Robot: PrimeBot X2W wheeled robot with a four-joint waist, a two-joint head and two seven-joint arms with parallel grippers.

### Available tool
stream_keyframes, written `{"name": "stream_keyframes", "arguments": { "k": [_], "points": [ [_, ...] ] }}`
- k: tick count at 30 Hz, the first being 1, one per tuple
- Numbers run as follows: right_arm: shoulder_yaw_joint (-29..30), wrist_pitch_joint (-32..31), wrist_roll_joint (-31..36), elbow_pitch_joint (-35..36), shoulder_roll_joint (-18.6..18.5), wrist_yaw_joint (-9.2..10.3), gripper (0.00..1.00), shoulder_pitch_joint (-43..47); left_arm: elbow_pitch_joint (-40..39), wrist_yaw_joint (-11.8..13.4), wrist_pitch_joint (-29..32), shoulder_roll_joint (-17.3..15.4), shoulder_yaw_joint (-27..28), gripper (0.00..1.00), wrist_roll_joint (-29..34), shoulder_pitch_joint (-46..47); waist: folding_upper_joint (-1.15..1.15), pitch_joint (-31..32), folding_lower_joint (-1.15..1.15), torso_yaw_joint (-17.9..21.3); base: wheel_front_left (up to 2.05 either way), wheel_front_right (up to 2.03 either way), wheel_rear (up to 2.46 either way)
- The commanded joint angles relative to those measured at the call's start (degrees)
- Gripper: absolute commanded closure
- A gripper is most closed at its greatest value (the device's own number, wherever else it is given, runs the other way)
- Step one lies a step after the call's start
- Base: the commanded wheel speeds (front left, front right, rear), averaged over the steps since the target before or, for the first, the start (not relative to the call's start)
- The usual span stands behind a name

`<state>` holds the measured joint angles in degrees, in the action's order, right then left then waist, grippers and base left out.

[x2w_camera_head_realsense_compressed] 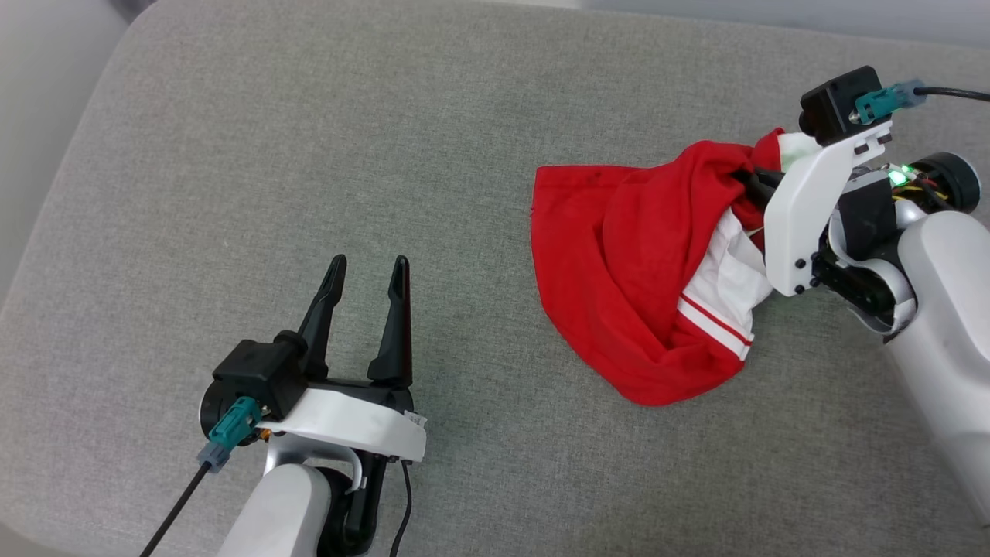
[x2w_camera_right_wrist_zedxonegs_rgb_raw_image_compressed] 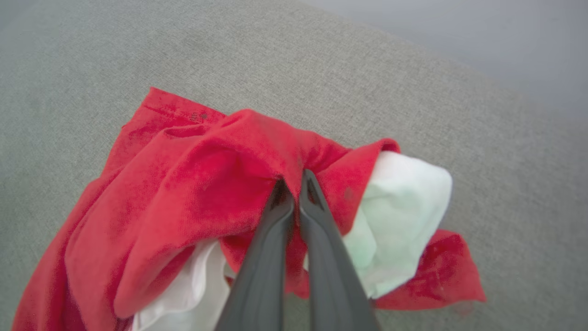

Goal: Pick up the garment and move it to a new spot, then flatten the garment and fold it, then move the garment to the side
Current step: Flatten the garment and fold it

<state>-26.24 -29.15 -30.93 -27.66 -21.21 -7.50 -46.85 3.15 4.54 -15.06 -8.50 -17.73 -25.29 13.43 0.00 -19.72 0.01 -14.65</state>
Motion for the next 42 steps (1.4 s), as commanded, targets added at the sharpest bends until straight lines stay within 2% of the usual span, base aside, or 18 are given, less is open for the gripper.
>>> {"name": "stream_keyframes", "arguments": {
  "k": [1,5,10,15,19,26,35,39,42],
  "points": [
    [-0.54,2.07,-0.93,-1.63,0.56,0.02,0.00,-1.14,0.21,-0.27,-0.14,0.37,0.36,0.00,0.52,0.64,0.00,-0.52,-0.01,-0.29,0.00,0.00,0.00],
    [-1.50,8.79,-1.55,-5.81,1.66,0.02,0.00,-1.59,0.94,-0.81,-0.15,0.88,0.80,0.00,1.02,0.76,0.00,0.01,-0.01,0.28,0.00,0.00,0.00],
    [-0.73,18.32,-1.28,-7.32,2.85,0.02,0.00,1.35,1.80,-0.81,-0.15,0.69,1.54,0.00,1.77,-0.67,0.00,2.78,-0.01,2.06,0.00,0.00,0.00],
    [2.86,25.80,0.84,-4.71,3.16,0.02,0.00,6.22,2.06,-0.13,-0.14,-0.20,2.34,0.00,2.23,-2.37,0.00,6.16,-0.01,4.41,0.00,0.00,0.00],
    [8.59,30.14,4.41,-1.52,4.62,0.02,0.00,11.80,1.59,0.69,0.23,-1.10,2.91,0.00,2.11,-3.98,0.00,8.78,-0.01,6.47,0.00,0.00,0.00],
    [16.81,31.53,11.66,7.94,8.47,0.02,0.00,23.33,-0.18,1.93,1.64,-2.41,3.40,0.00,1.91,-6.77,0.00,12.74,-0.01,8.73,0.00,0.00,0.00],
    [21.59,27.82,16.96,23.69,12.10,0.02,0.00,36.23,-2.71,3.48,5.57,-4.64,3.10,0.00,2.99,-7.53,0.00,13.96,-0.01,11.30,0.00,0.00,0.00],
    [23.01,26.04,17.89,29.24,13.45,0.03,0.00,39.97,-3.39,2.34,10.28,-4.92,0.85,0.00,3.33,-4.40,0.00,13.30,-0.01,12.85,0.00,0.00,0.00],
    [23.77,24.91,18.13,32.32,14.25,0.02,0.00,41.71,-3.01,0.27,15.31,-4.91,-1.97,0.00,3.28,-0.62,0.00,12.33,-0.01,14.28,0.00,0.00,0.00]
  ]
}}
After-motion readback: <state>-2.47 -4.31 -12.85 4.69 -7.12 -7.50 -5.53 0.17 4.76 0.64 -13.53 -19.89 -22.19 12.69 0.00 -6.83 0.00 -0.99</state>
